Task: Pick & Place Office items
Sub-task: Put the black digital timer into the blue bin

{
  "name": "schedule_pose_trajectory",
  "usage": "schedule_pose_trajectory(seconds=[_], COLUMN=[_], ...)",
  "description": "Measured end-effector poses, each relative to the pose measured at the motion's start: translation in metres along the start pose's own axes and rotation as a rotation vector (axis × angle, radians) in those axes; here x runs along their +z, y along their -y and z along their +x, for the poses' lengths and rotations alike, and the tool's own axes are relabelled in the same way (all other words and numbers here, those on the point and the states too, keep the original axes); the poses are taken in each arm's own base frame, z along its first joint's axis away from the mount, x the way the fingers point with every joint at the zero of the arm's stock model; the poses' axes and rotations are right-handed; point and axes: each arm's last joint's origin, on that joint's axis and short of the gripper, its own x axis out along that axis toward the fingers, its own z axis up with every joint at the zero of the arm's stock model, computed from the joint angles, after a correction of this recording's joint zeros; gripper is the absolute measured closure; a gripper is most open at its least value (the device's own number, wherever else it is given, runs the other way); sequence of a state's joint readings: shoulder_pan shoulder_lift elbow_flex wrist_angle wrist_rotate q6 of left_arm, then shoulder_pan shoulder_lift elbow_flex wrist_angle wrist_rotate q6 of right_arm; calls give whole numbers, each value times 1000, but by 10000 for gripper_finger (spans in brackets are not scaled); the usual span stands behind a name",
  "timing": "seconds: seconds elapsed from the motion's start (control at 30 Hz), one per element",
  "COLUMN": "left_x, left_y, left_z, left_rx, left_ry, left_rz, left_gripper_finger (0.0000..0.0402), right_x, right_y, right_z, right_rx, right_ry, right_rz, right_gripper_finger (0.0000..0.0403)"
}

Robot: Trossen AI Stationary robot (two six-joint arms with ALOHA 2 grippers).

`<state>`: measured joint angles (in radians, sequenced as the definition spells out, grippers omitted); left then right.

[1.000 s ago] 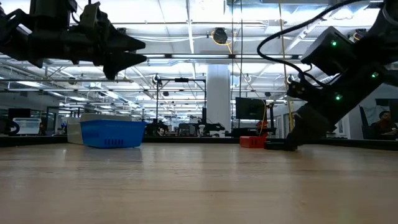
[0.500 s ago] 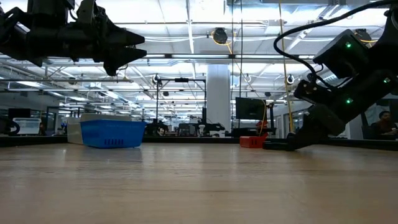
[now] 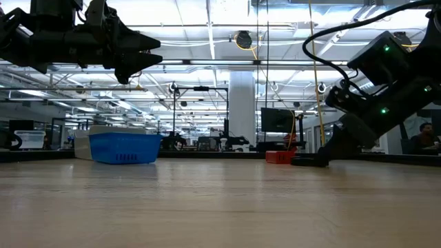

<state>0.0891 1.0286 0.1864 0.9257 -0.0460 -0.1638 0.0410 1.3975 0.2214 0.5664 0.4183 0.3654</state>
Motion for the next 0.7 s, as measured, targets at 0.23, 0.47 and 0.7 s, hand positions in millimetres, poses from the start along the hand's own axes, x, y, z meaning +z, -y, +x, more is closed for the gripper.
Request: schedule_pose_trajectory(seconds=[0.23, 0.47, 0.7], left_x=[0, 0, 0], left_y=[0, 0, 0], left_z=[0, 0, 0], left_rx=[7, 8, 8], left_ry=[1, 1, 1], left_rz=[-1, -13, -22], left_gripper_finger=[179, 179, 179], right_x=[1, -3, -6], right_y=[0, 0, -1], right_z=[0, 5, 9], right_rx=[4, -28, -32], right_ry=[12, 3, 1], right_rz=[3, 2, -24], right_gripper_finger=[174, 174, 175])
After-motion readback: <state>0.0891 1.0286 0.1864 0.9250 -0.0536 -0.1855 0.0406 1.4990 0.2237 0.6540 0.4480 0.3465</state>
